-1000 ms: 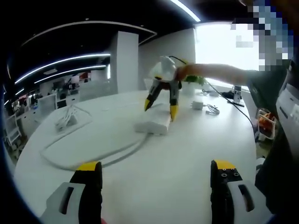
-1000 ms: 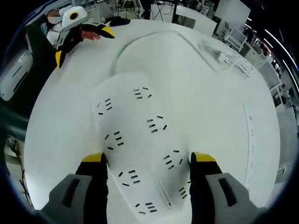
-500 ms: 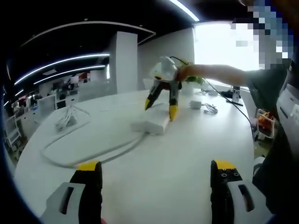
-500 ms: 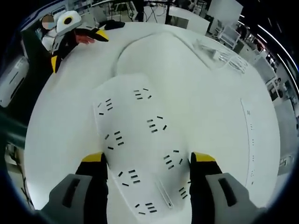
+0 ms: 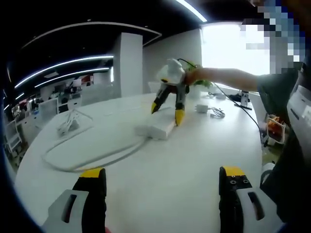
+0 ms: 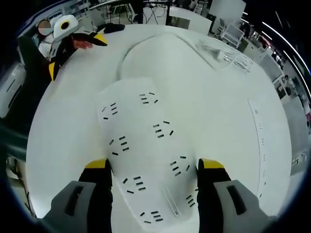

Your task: Straighten the power strip on the desk, plug the charger into it

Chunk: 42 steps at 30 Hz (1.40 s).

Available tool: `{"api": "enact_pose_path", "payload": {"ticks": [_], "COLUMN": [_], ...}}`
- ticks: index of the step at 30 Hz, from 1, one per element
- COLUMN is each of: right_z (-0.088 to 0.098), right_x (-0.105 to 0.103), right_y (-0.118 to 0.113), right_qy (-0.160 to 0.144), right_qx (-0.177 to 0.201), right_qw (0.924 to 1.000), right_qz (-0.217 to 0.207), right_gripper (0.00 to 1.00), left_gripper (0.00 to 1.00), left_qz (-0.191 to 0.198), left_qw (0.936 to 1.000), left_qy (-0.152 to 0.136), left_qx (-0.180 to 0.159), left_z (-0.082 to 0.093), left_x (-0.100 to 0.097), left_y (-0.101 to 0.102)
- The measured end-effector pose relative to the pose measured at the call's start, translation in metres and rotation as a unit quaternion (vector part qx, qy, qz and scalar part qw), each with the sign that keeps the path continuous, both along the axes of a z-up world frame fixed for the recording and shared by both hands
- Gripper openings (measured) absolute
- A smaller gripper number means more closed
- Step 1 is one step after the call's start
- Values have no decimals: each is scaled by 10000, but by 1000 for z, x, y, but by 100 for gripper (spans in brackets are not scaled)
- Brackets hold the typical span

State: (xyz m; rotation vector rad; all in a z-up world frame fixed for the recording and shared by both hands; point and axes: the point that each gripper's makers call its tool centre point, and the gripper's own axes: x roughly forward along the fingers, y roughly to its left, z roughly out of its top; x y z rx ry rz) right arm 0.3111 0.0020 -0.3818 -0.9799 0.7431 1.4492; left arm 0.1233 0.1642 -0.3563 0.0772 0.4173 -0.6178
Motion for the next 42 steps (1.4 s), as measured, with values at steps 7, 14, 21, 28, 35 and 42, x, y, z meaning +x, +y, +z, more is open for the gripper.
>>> {"api": "enact_pose_path", "payload": {"ticks": [7, 14, 21, 28, 35, 42], "right_z": [1, 1, 2, 2, 2, 2], "right_x": [0, -3, -6, -9, -11, -14], "right_y": [0, -1, -2, -4, -6, -9], "right_qy": [-7, -16, -30, -39, -53, -88], "right_qx": [48, 66, 144, 162, 219, 374], "right_qw": [9999, 9994, 9989, 9979, 9965, 9940], "right_qz": [-156, -329, -446, -621, -810, -1024], "right_gripper": [71, 71, 70, 70, 70, 70], "left_gripper": [99, 99, 99, 99, 99, 99], "left_qz": [-25, -24, -50, -29, -39, -39], "left_qw": [10000, 10000, 10000, 10000, 10000, 10000], "left_qy": [-5, -40, -28, -61, -61, -63], "left_qx": [4, -8, 10, -49, -48, -46], "left_z": [1, 2, 1, 3, 2, 3], "left_x": [-1, -2, -4, -4, -4, -5], "left_y": [-1, -3, -4, -3, -4, -3]}}
